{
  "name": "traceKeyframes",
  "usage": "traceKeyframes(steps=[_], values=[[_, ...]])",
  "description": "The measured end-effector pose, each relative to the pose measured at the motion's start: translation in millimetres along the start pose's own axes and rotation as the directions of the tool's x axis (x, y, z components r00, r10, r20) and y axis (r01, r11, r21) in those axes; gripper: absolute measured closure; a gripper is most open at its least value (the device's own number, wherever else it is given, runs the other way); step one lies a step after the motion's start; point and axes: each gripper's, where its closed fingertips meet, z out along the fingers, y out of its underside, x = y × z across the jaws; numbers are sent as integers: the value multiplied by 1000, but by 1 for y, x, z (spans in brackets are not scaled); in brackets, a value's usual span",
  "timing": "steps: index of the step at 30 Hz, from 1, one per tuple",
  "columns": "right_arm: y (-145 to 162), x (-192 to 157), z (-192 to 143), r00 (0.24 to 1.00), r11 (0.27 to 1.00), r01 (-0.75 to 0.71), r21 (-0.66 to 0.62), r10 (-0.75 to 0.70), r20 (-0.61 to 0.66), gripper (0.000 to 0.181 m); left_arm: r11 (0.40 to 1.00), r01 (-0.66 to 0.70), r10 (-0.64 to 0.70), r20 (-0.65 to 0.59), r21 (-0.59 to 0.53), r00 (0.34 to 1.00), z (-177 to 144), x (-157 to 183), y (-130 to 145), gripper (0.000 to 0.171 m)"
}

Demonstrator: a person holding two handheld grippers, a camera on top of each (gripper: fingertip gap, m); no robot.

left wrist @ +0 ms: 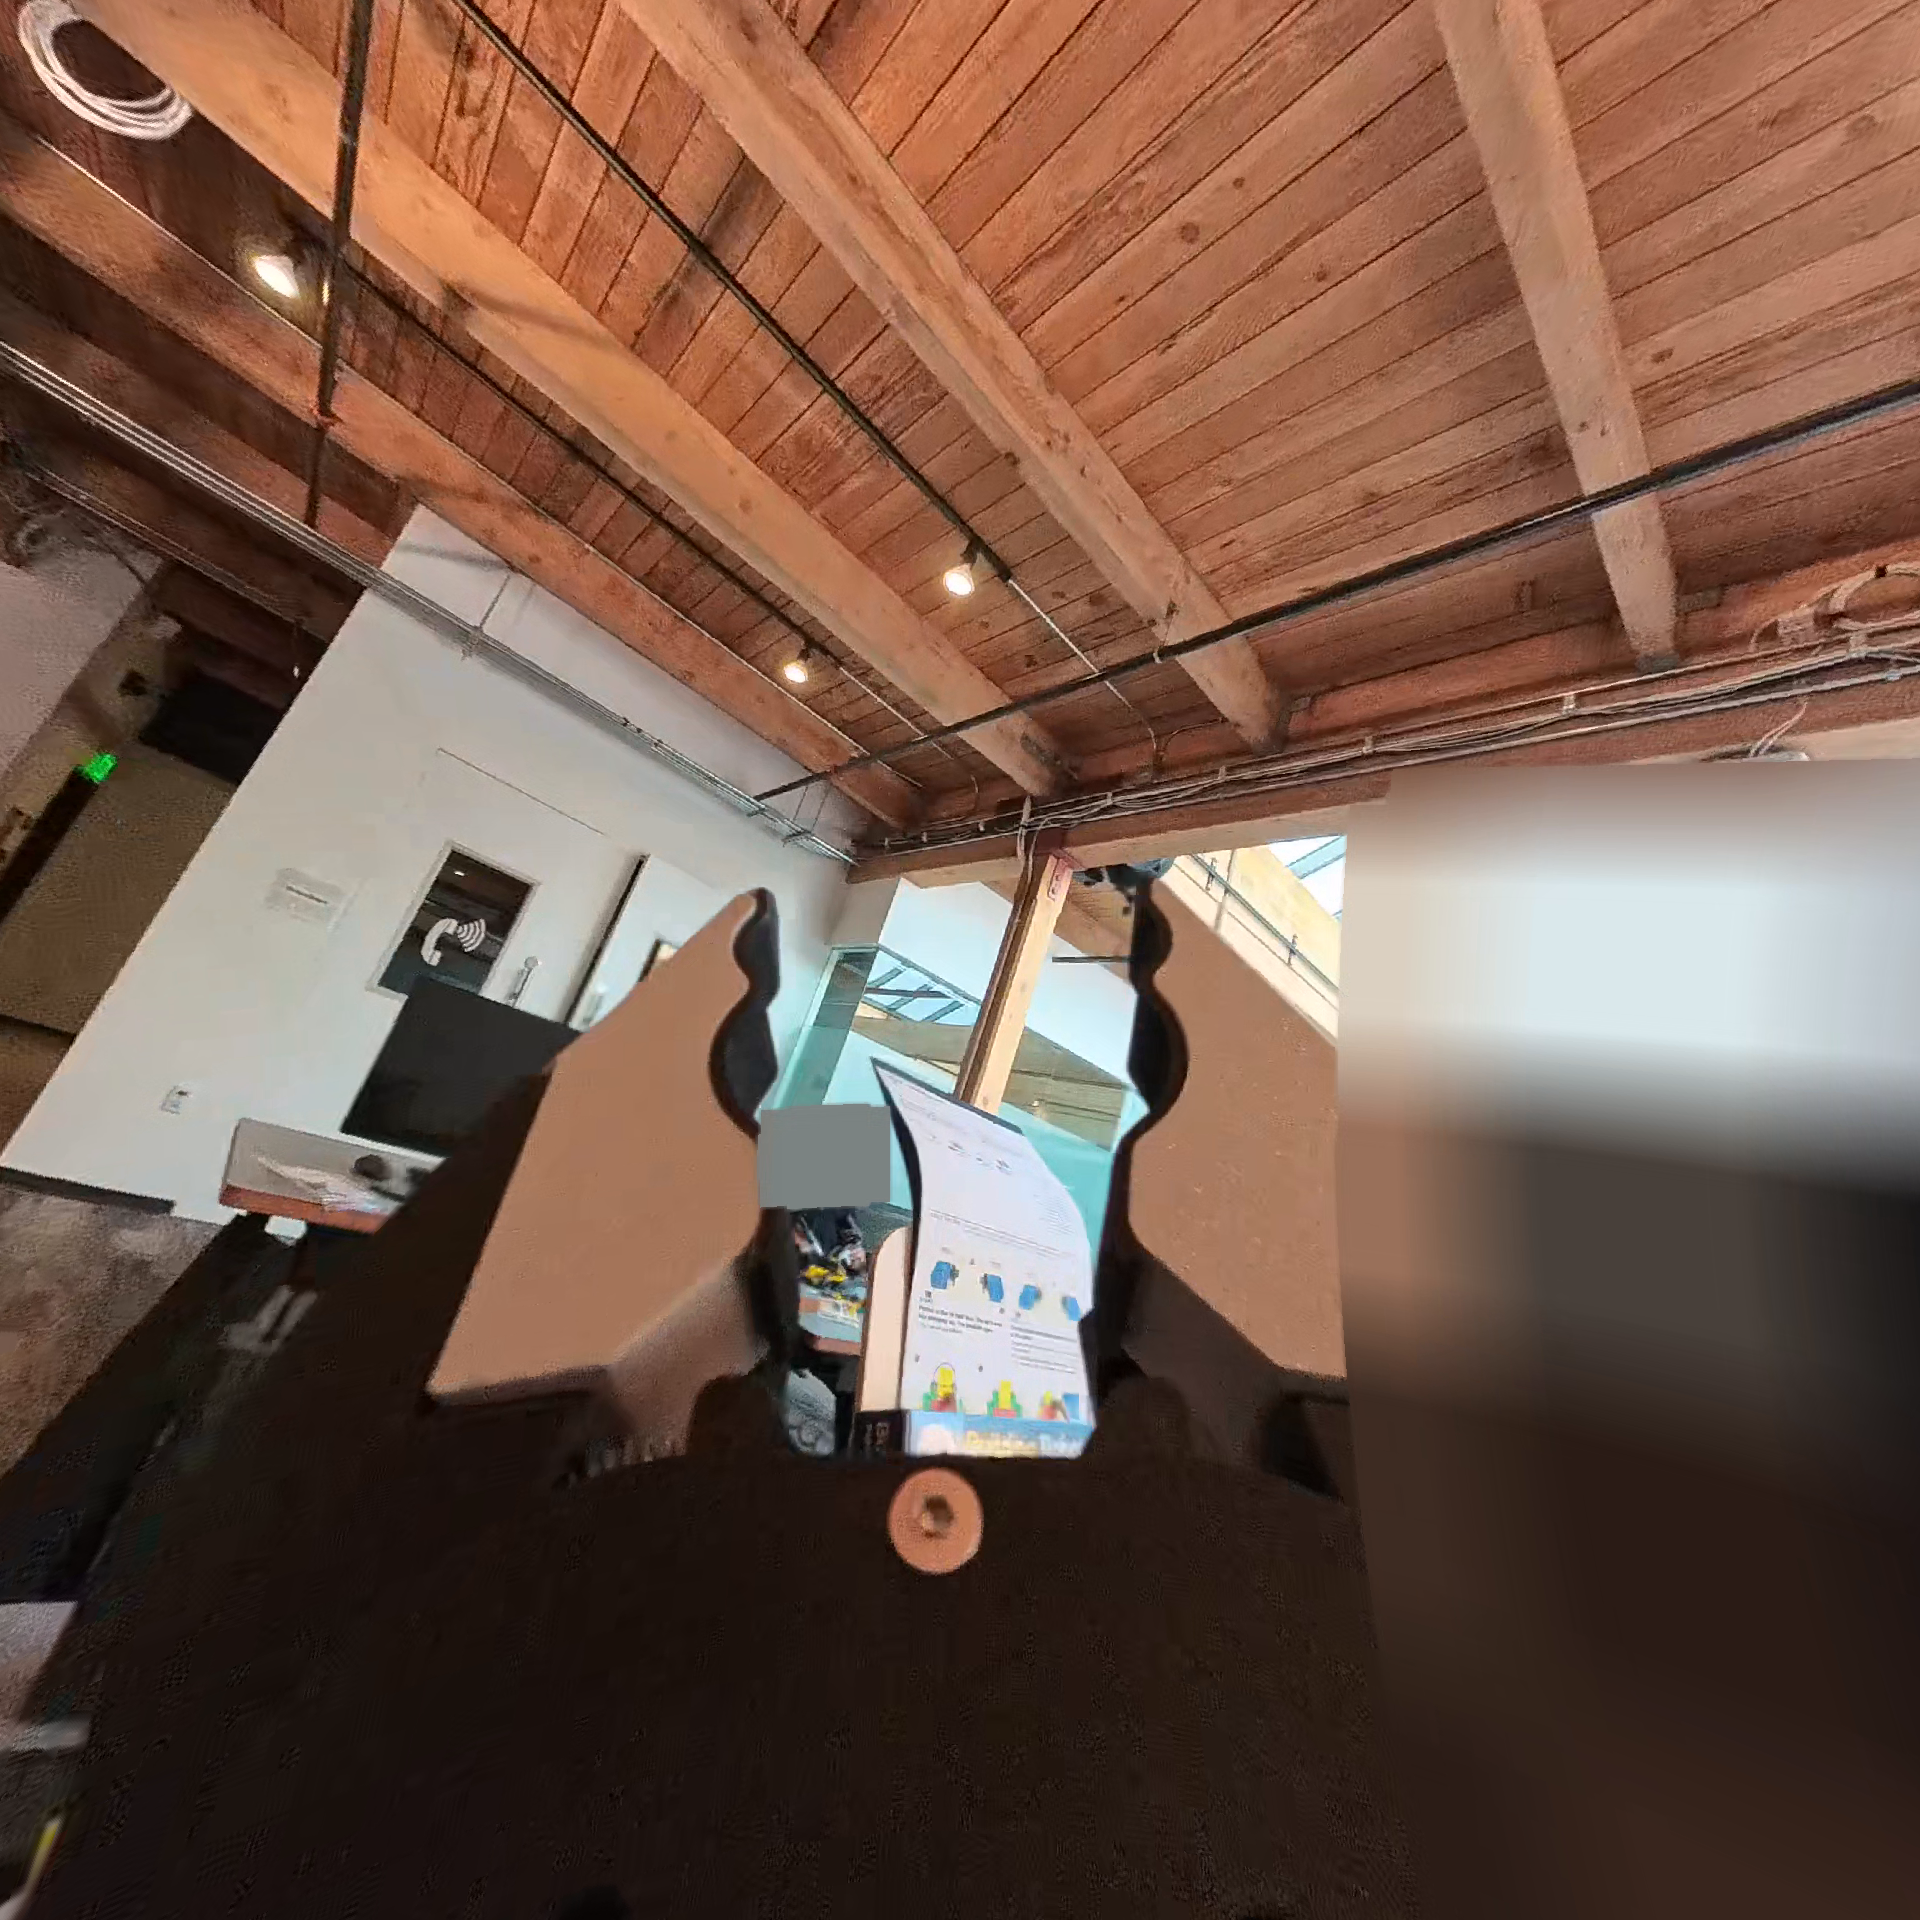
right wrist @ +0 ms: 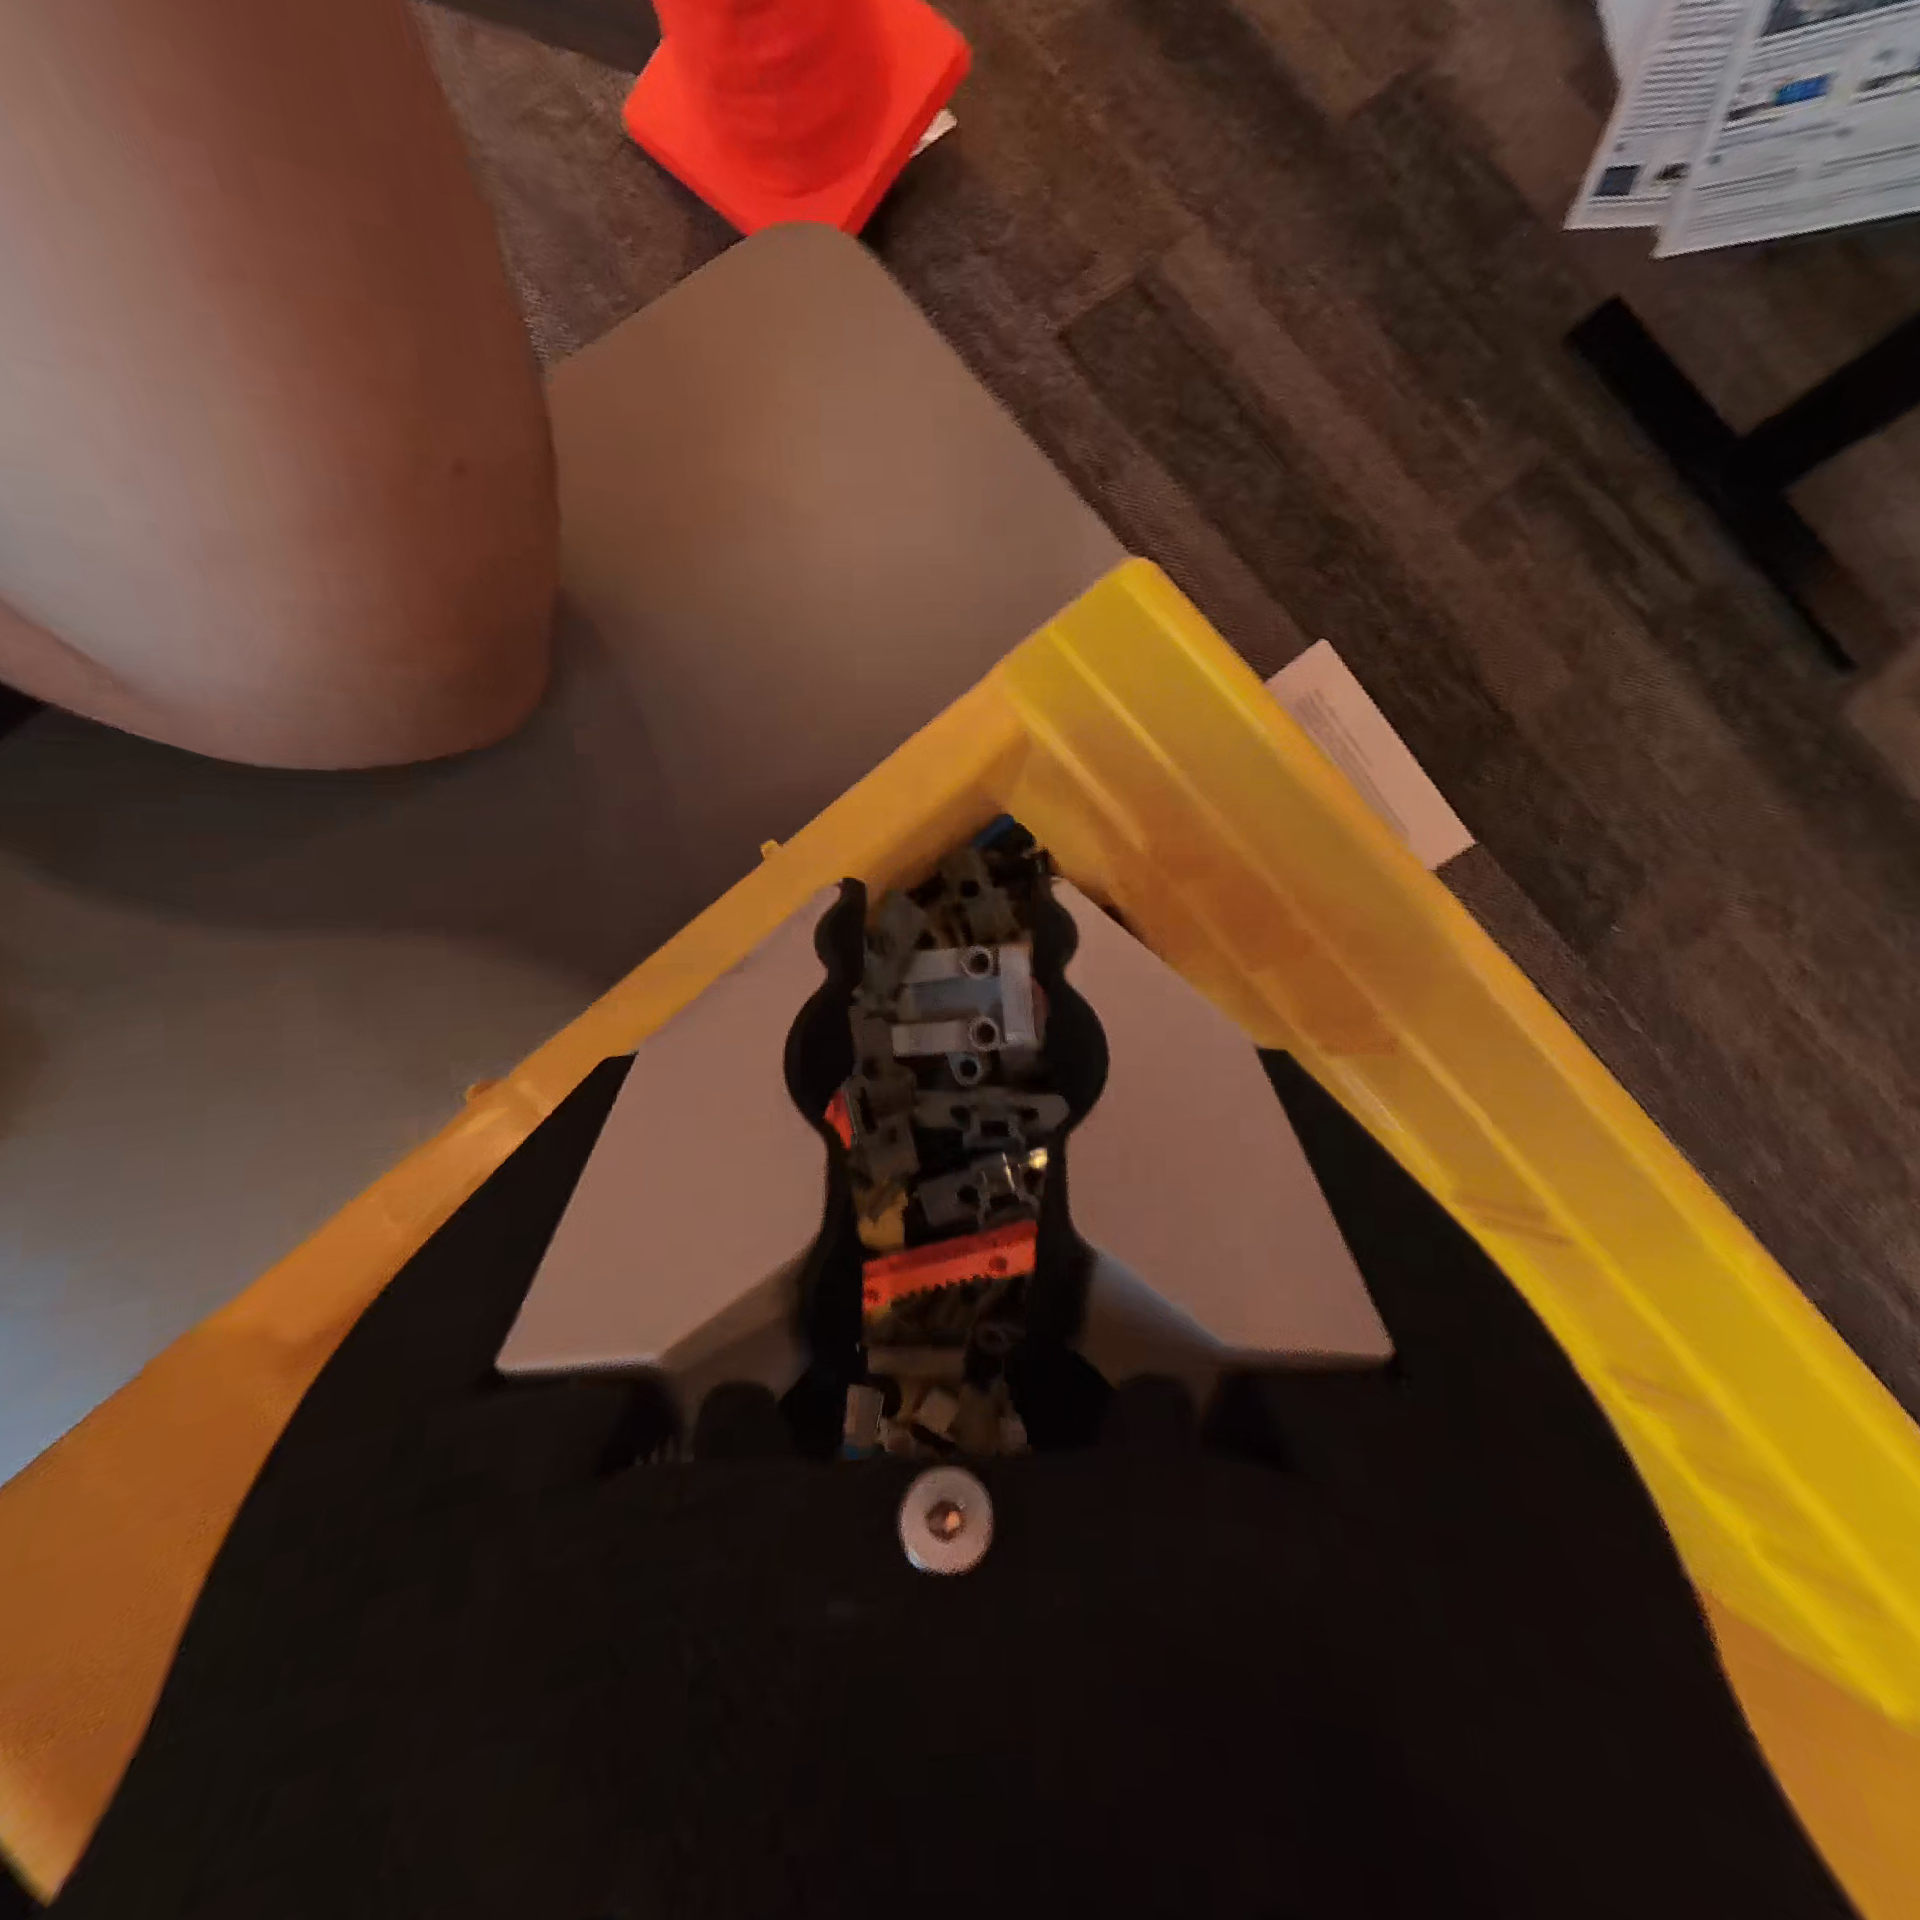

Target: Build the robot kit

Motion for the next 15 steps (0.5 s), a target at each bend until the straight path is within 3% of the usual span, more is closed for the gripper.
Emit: traceKeyframes(steps=[3, 6, 9, 15], values=[[0, 6, 16, 999, 999, 38, -22, -38, -26, 156, 999, 36, -36, -31, -13, 999, 1, 1, 3, 107], [18, 10, 27, 995, 982, 92, -167, -97, -19, 146, 997, 59, -61, -48, -40, 997, 5, 2, 10, 108], [29, 11, 35, 996, 974, 78, -214, -83, -17, 147, 995, 75, -80, -68, -67, 995, 8, 4, 15, 110], [67, 14, 10, 999, 922, 39, -385, -42, 0, 168, 995, 80, -84, -76, -60, 993, 5, 5, 12, 113]])
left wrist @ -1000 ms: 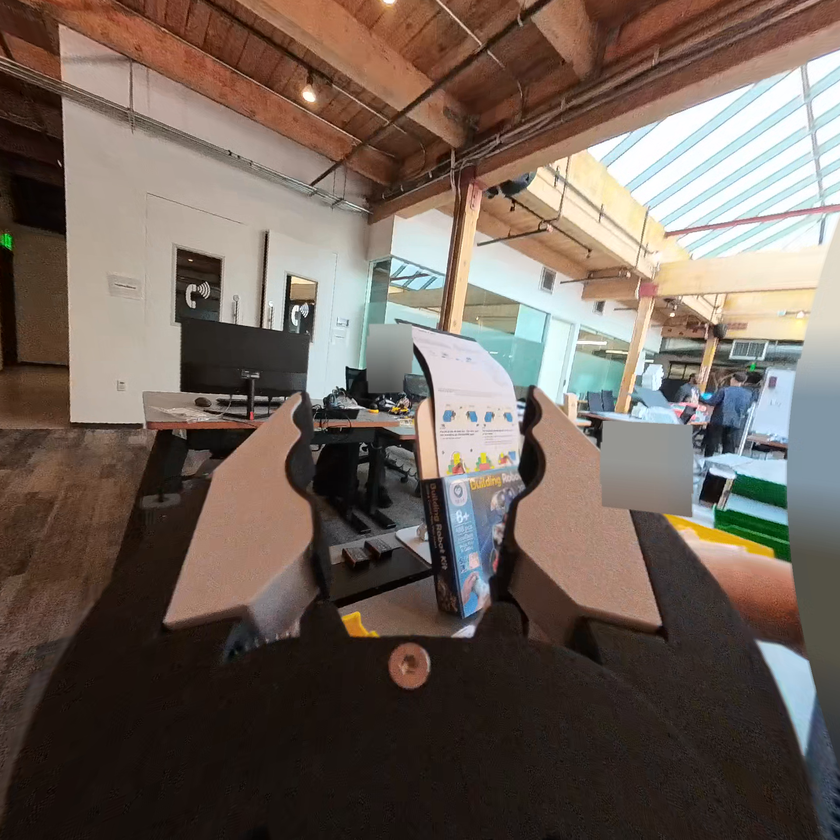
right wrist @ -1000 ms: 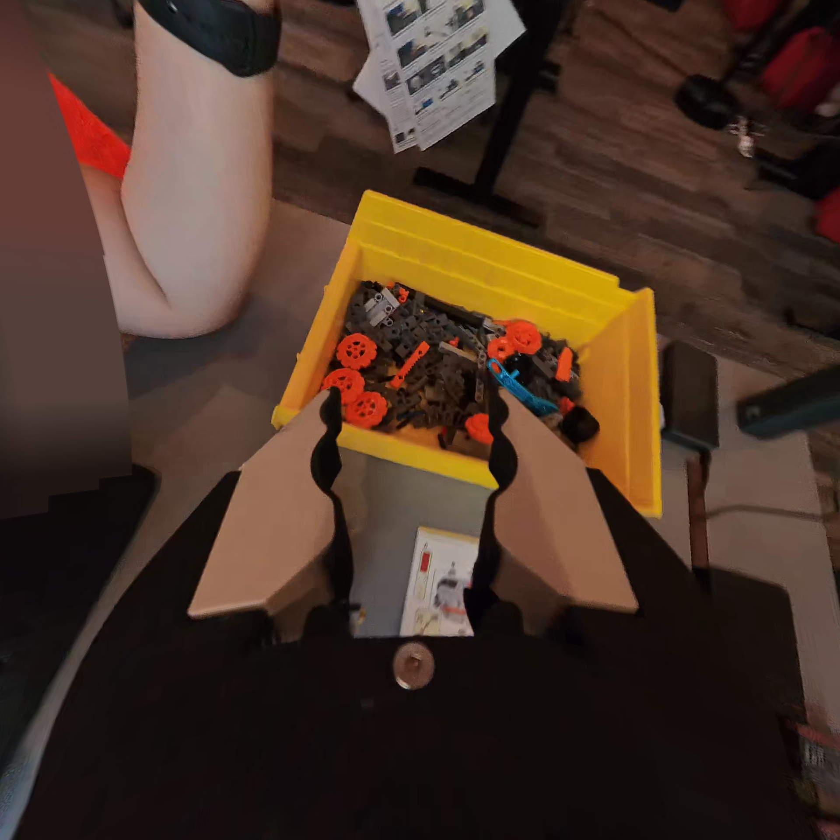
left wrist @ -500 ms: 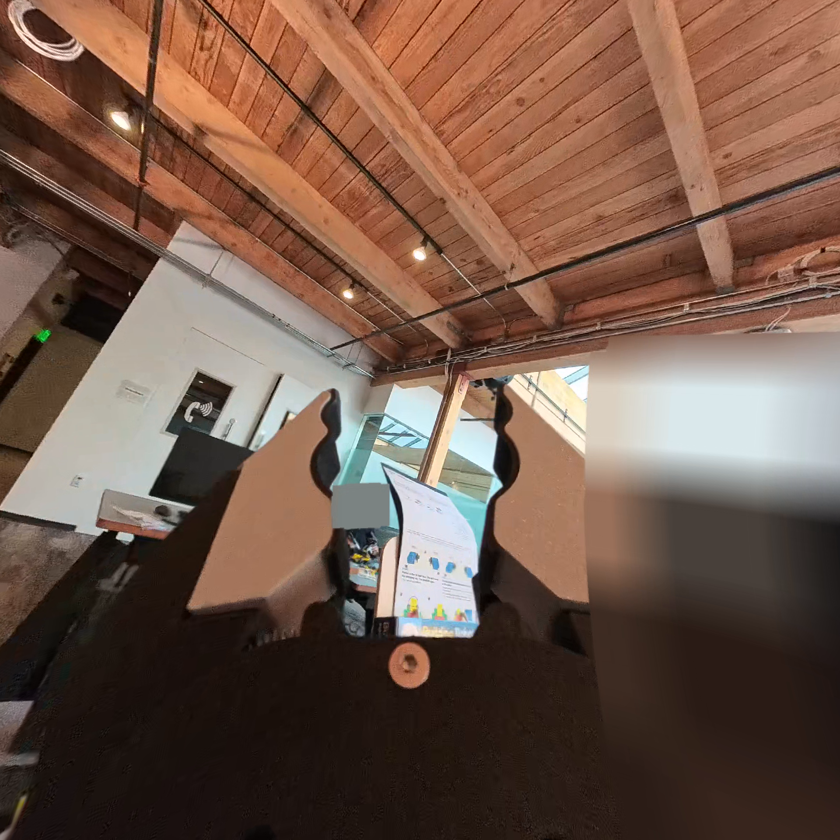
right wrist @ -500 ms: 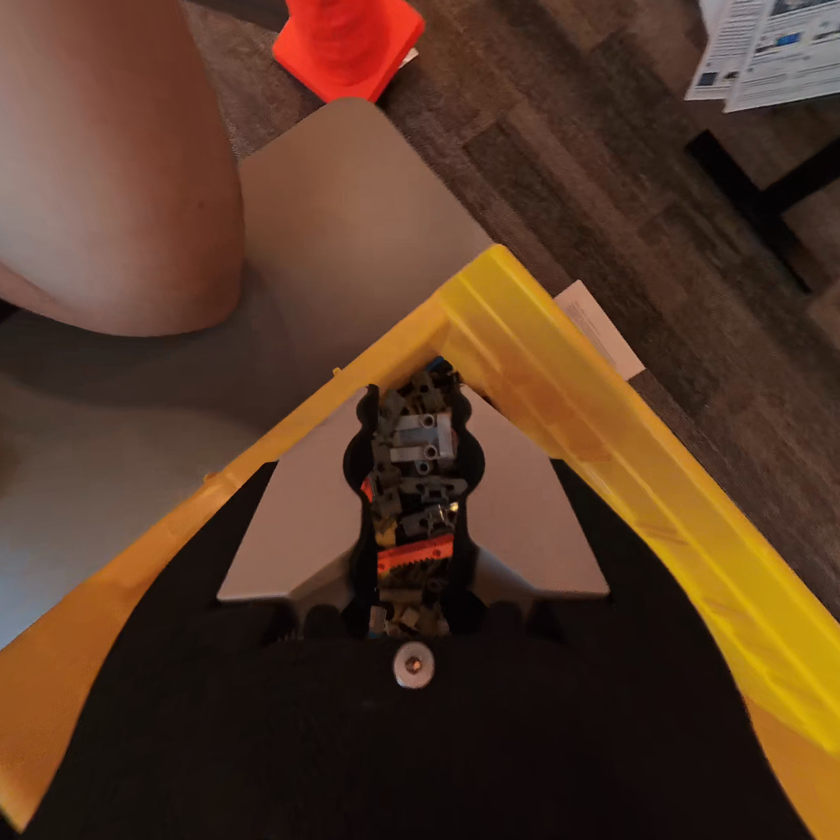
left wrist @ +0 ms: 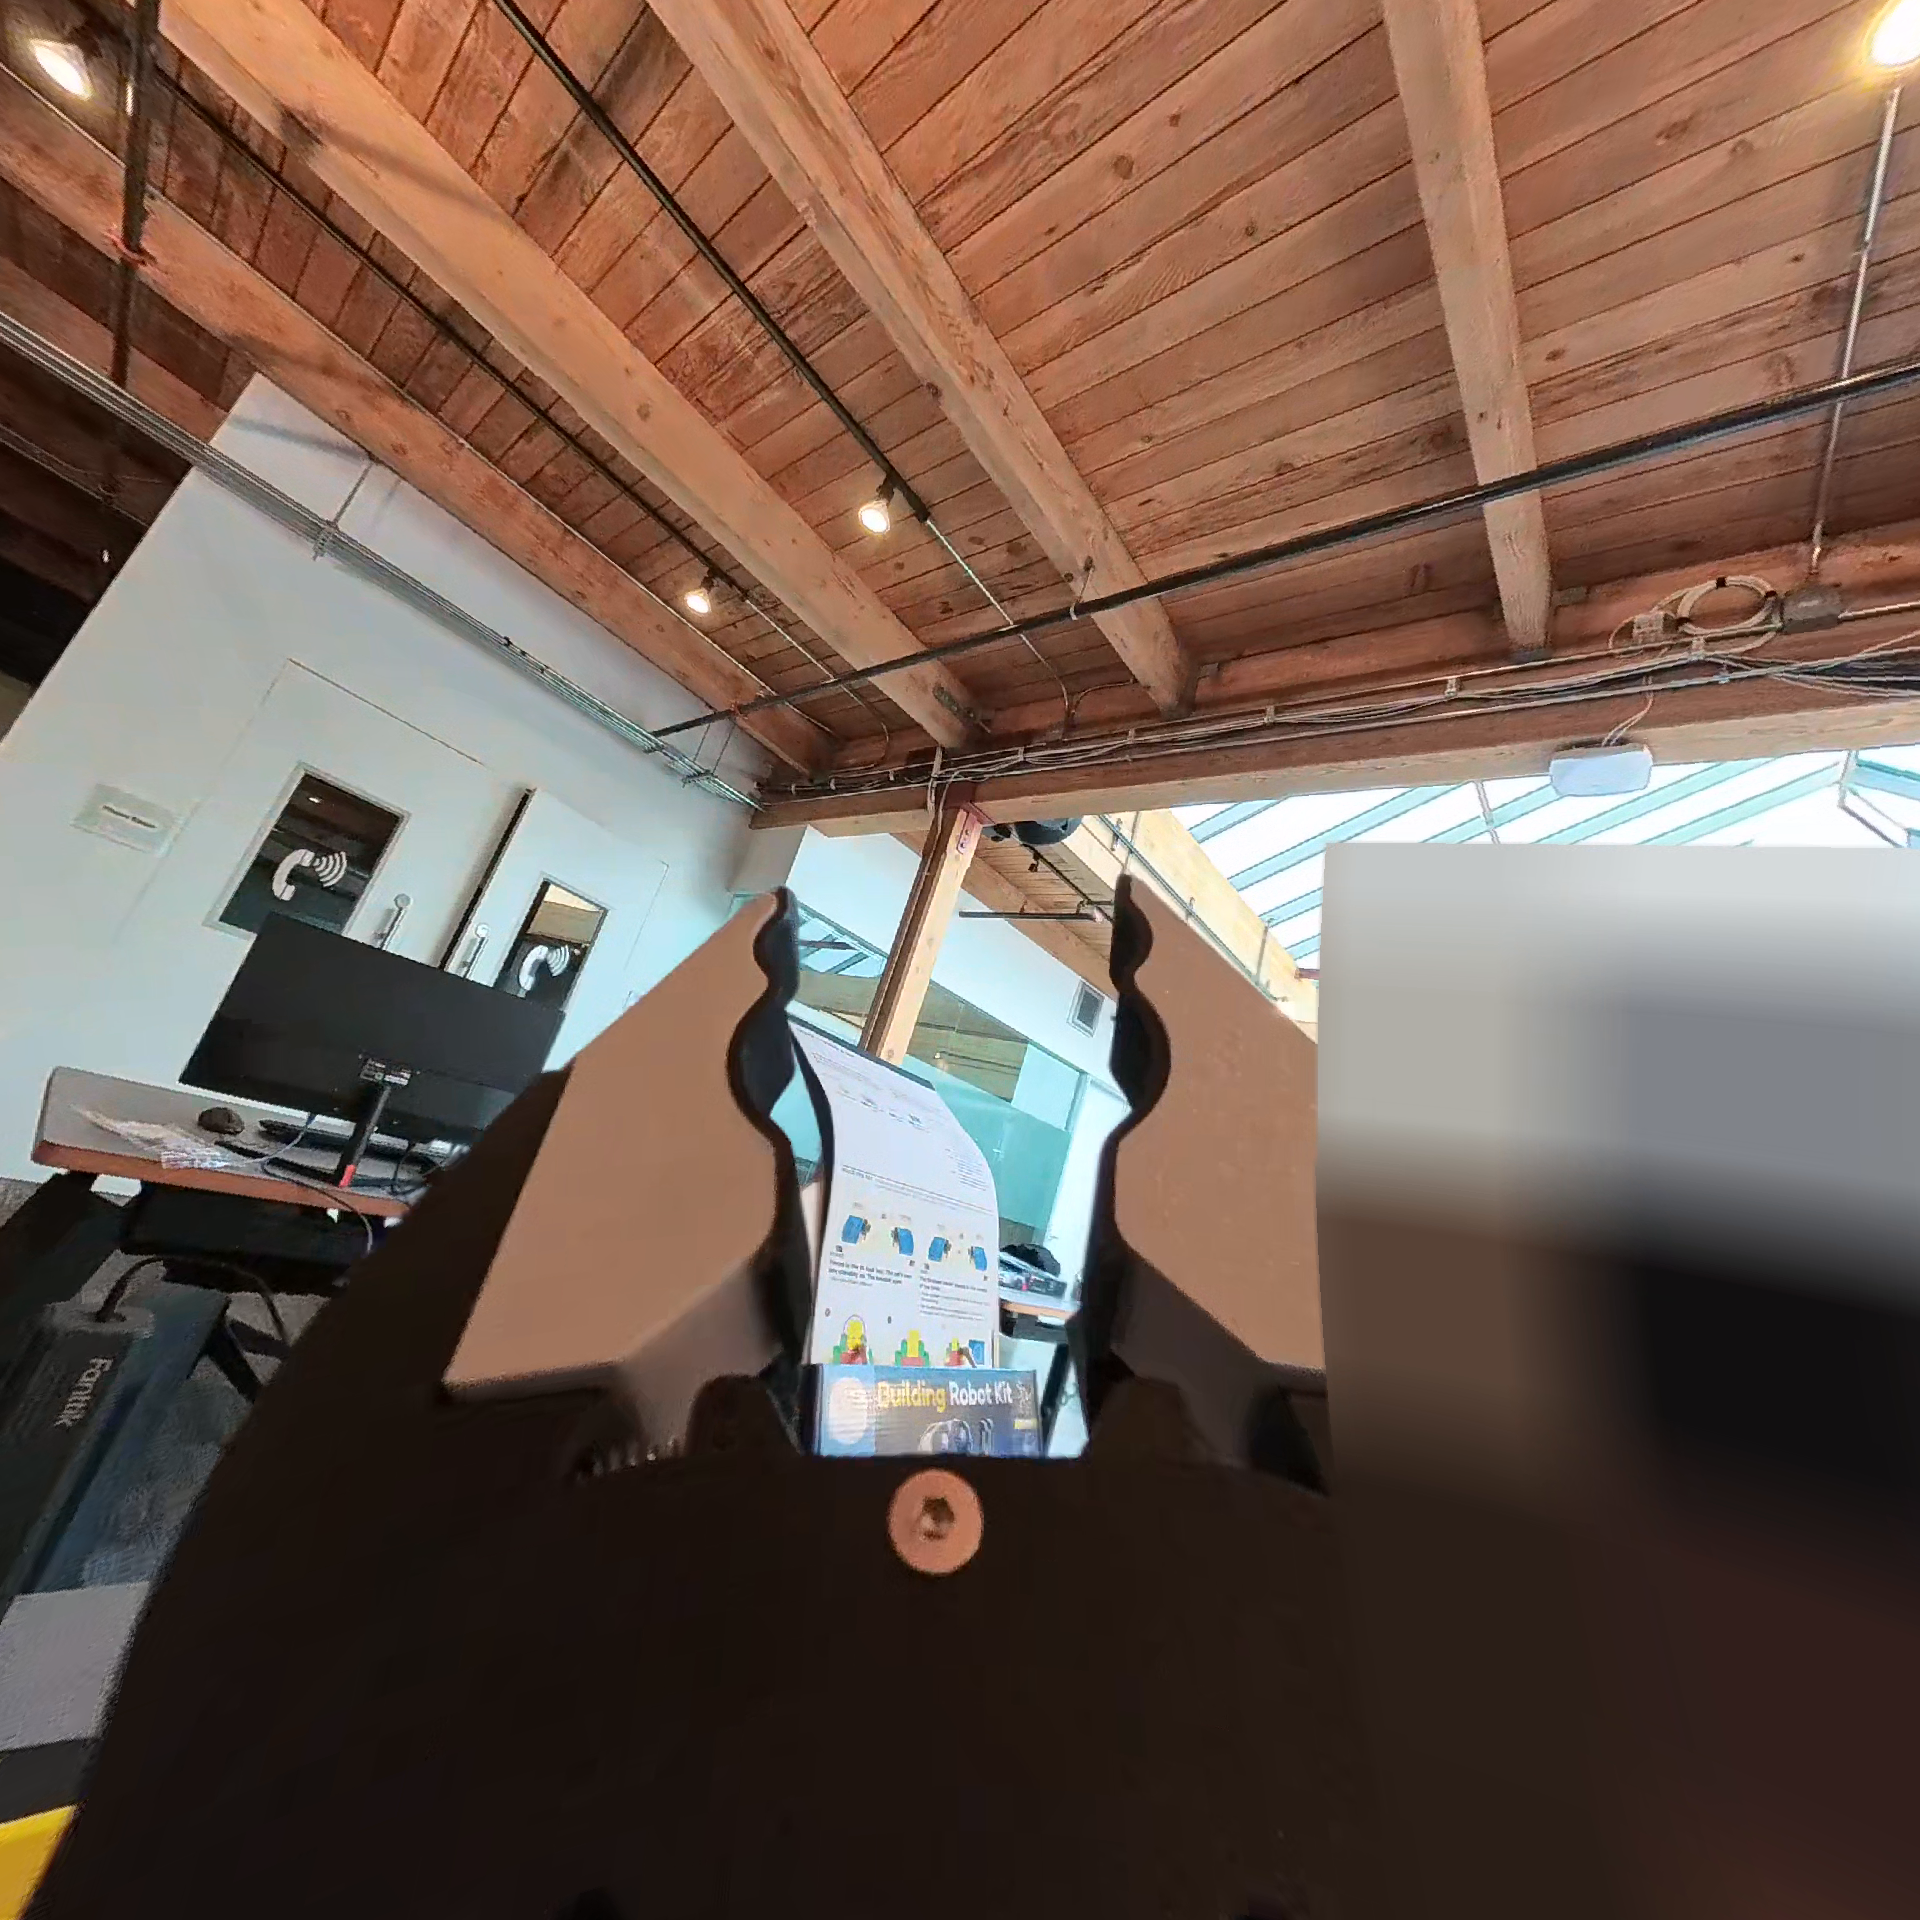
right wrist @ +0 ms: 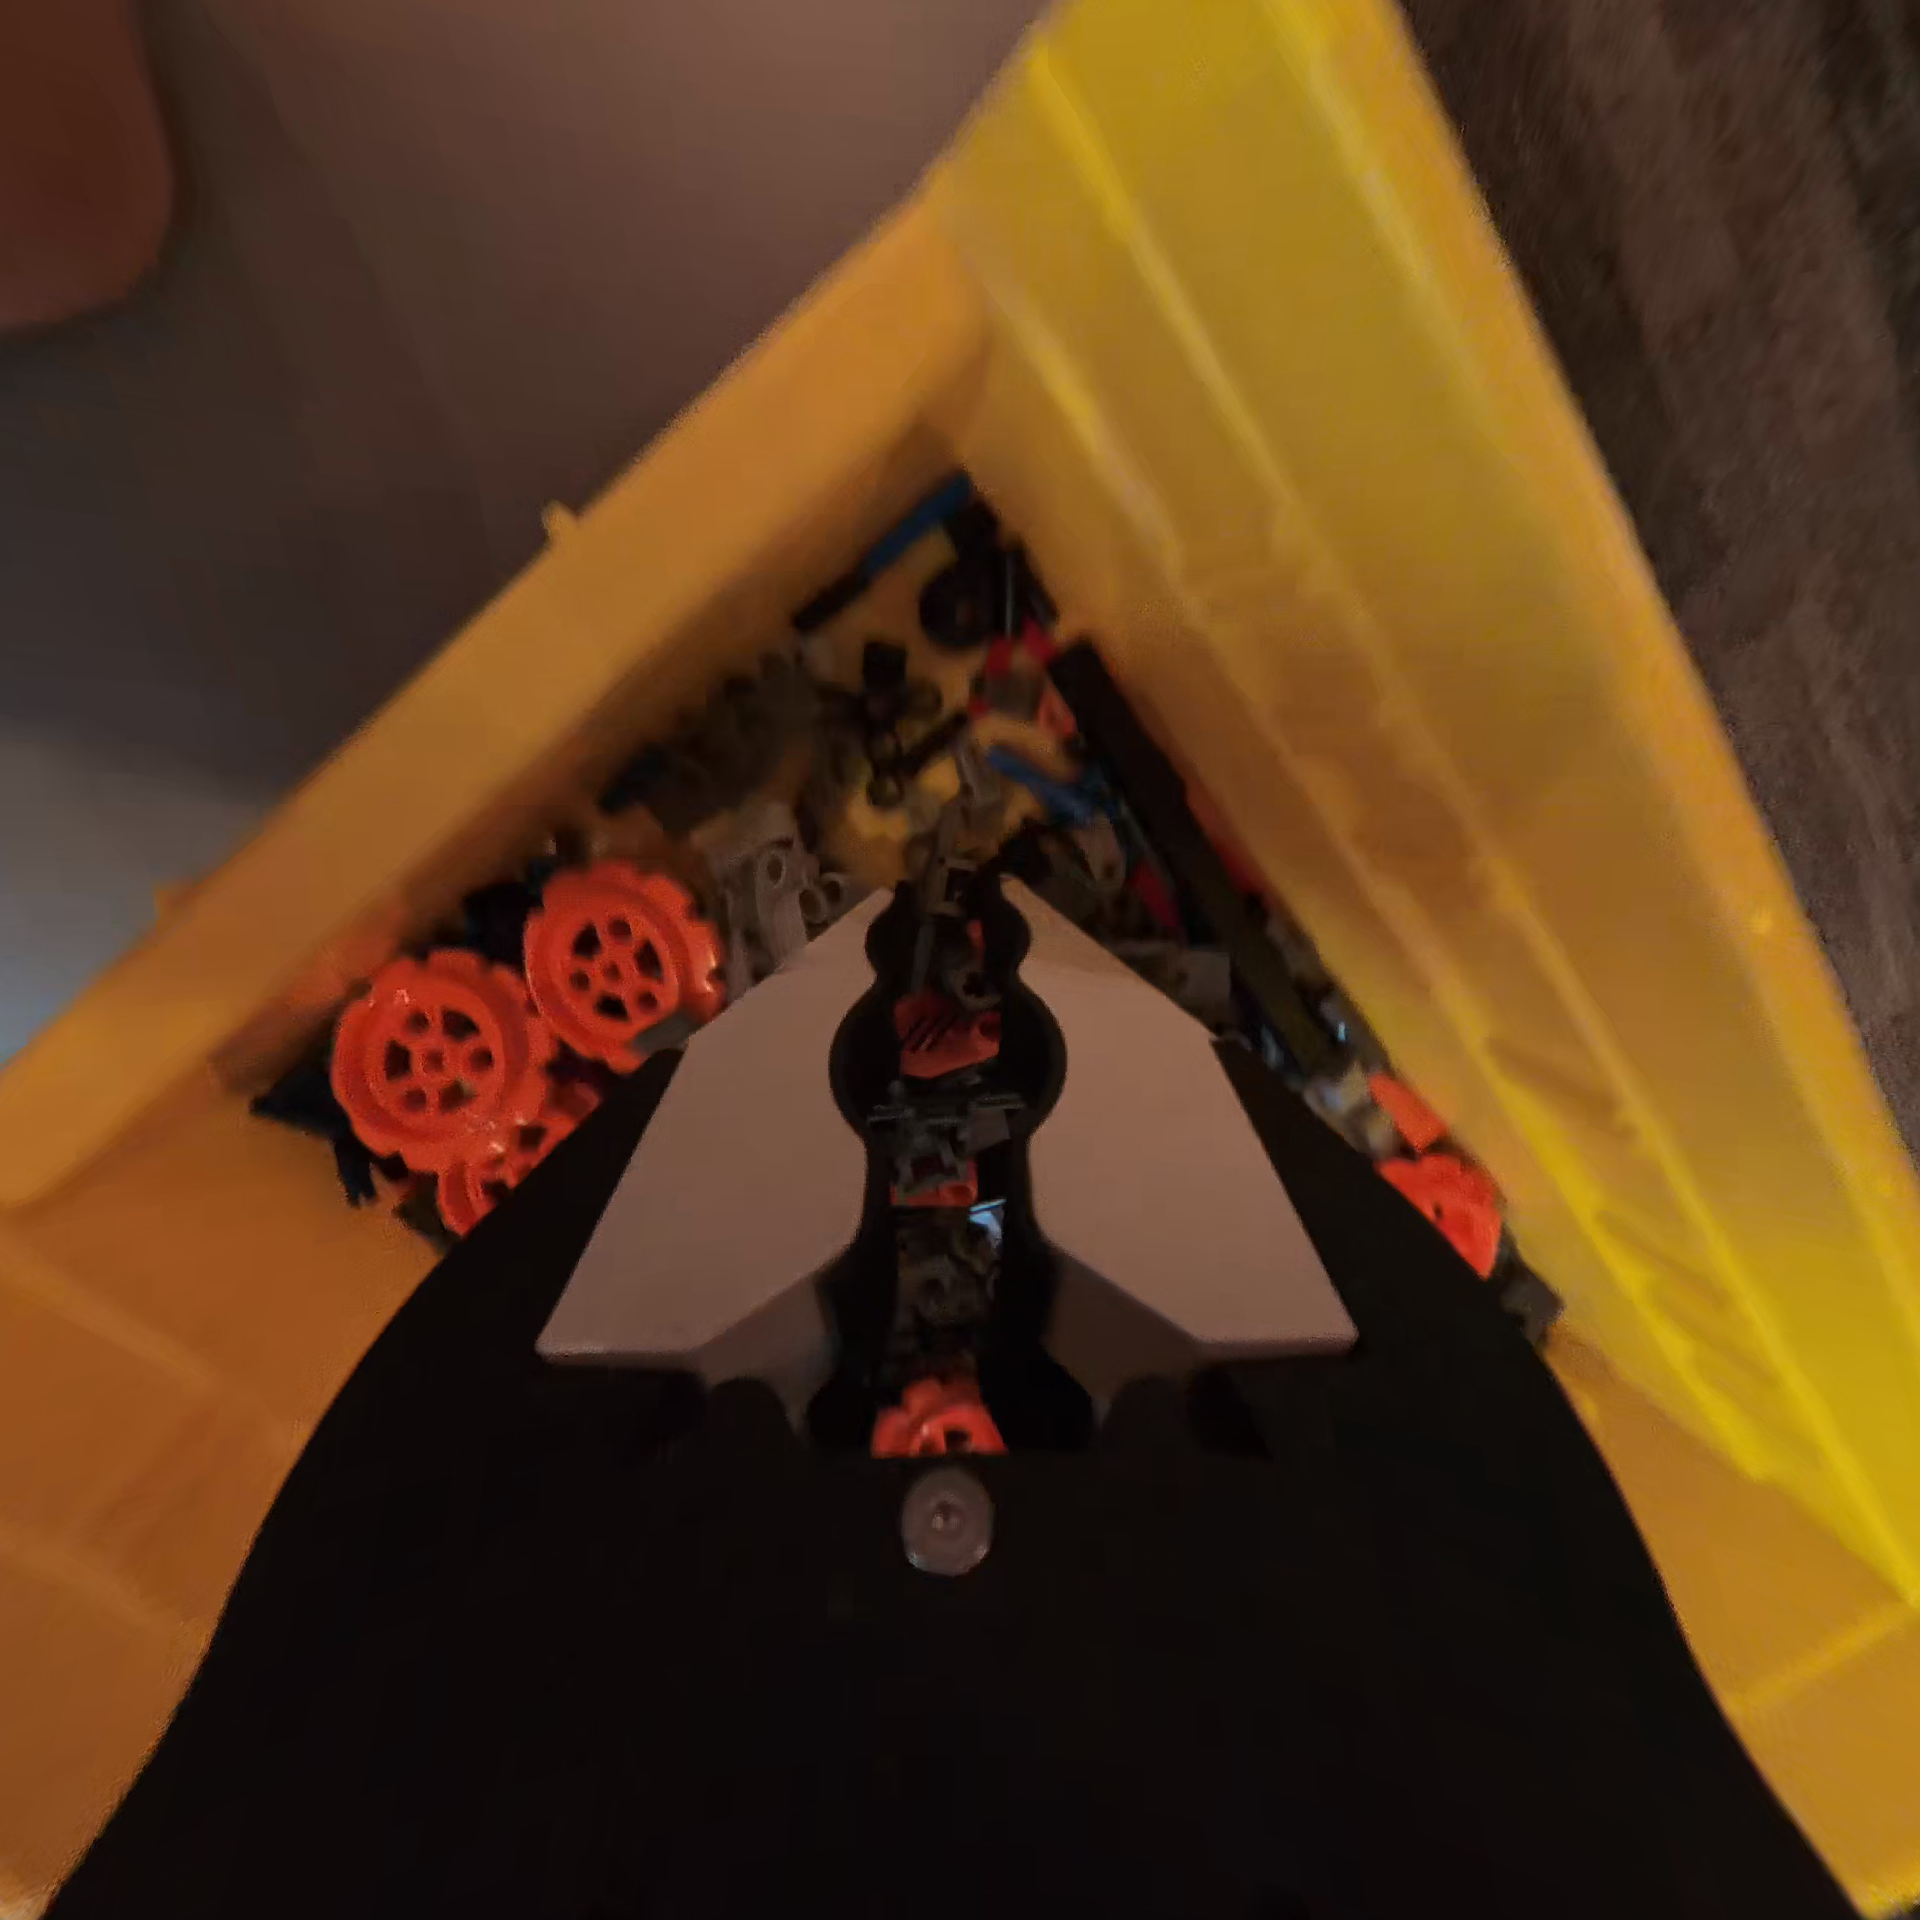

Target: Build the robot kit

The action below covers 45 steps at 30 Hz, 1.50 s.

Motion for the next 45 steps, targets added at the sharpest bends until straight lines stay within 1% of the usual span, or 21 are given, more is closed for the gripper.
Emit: traceKeyframes(steps=[5, 7, 8, 9, 11, 14, 15, 17, 19, 20, 25, 26, 28, 31, 37, 38, 40, 41, 43, 44, 45], values=[[56, 2, -16, 997, 991, -72, -113, 71, -17, 171, 999, -41, 40, 37, 24, 998, -7, -3, -9, 111], [82, 3, -23, 994, 972, -112, -205, 111, -20, 168, 999, -41, 40, 39, 36, 998, -9, -3, -12, 112], [85, 4, -26, 993, 972, -115, -203, 112, -23, 165, 999, -38, 37, 36, 35, 999, -9, -2, -12, 112], [80, 4, -29, 993, 980, -119, -158, 117, -20, 164, 999, -36, 35, 32, 32, 999, -9, -2, -11, 112], [51, 1, -35, 991, 991, -133, -11, 133, 10, 157, 999, -31, 31, 31, 27, 999, -8, -2, -10, 112], [-2, -27, -38, 987, 977, -90, 192, 62, 147, 129, 1000, -21, 20, 18, 20, 1000, -7, -1, -9, 112], [-11, -37, -35, 985, 978, -44, 205, 9, 171, 125, 1000, -18, 18, 14, 19, 1000, -7, 0, -8, 112], [-14, -46, -23, 984, 983, 84, 164, -107, 141, 114, 1000, -16, 16, 7, 24, 1000, -7, 1, -9, 113], [-17, -48, -14, 978, 974, 159, 159, -177, 107, 111, 999, -21, 21, 9, 29, 1000, -7, 1, -10, 114], [-22, -48, -11, 977, 969, 173, 175, -192, 97, 116, 999, -22, 22, 9, 29, 1000, -7, 1, -10, 114], [-25, -36, 14, 973, 961, 207, 181, -221, 63, 120, 1000, -16, 15, 8, 15, 1000, -1, -1, -3, 115], [-30, -34, 14, 972, 952, 217, 215, -232, 46, 134, 1000, -13, 13, 8, 5, 1000, 1, -2, 0, 115], [-28, -24, 16, 976, 957, 212, 199, -219, 14, 147, 1000, -6, 6, 4, -10, 1000, 5, -2, 5, 115], [-15, -8, 14, 981, 971, 195, 139, -194, -21, 162, 1000, -1, 1, -3, -28, 1000, 8, -1, 10, 116], [37, 15, 4, 996, 997, 77, 22, -76, -41, 166, 1000, -7, 7, 1, 0, 1000, 4, -1, 4, 119], [44, 16, 0, 997, 998, 57, 8, -56, -46, 161, 1000, -7, 7, 2, 6, 1000, 4, -1, 2, 119], [41, 9, -12, 1000, 997, -2, 77, 3, -9, 151, 1000, -11, 11, 4, 9, 1000, 3, -1, 1, 119], [34, 0, -19, 999, 990, -45, 133, 40, 36, 146, 1000, -13, 13, 4, 8, 1000, 3, 0, 2, 120], [21, -31, -31, 978, 971, -120, 205, 79, 195, 121, 1000, -9, 9, 0, 6, 1000, 3, 0, 2, 120], [18, -45, -34, 965, 971, -125, 205, 71, 252, 111, 1000, -6, 6, -3, 7, 1000, 3, 0, 2, 120], [20, -56, -33, 964, 980, -79, 183, 28, 265, 104, 1000, -3, 3, -4, 9, 1000, 3, 0, 1, 120]])
